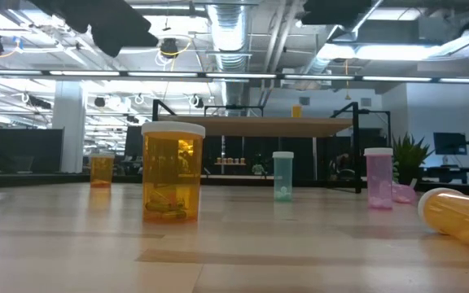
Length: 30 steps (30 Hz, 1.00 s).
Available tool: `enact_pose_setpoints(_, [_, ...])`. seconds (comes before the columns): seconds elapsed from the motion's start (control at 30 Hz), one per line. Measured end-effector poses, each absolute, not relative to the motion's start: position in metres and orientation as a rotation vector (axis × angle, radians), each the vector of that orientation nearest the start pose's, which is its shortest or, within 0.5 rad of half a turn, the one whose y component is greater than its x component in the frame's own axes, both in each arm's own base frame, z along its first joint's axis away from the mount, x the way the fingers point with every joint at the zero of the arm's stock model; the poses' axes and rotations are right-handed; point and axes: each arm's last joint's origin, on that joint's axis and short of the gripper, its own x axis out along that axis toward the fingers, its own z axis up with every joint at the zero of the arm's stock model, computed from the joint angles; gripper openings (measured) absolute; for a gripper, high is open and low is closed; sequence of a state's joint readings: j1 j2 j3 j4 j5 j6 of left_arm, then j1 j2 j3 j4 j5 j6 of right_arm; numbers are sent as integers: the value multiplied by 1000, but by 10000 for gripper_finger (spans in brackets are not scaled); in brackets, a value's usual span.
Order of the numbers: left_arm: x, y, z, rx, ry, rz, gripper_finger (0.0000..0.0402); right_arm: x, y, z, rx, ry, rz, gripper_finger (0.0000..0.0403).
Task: Pick and place medicine bottles onto shelf by color
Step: Put the right small orange pill bottle on the shelf aligned with the small orange pill bottle
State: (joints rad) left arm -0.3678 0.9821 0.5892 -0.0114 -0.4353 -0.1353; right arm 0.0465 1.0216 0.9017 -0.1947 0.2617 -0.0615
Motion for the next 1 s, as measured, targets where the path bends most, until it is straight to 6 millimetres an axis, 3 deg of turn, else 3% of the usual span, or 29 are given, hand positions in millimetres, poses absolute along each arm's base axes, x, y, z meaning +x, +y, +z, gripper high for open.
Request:
enact_pose_setpoints(0.17, [203,-54,253,163,324,170,180,216,1,325,-212,270,-199,260])
enact_pose_setpoints(0.37, [212,-24,262,209,251,312,180,214,-9,325,-286,282,-212,260])
enact_pose_setpoints(0.63, [215,12,263,124,247,349,180,212,-11,319,-126,332,-147,260])
enact_pose_setpoints(1.0, [215,20,267,22,191,406,180,225,13,275,-6,377,-58,260])
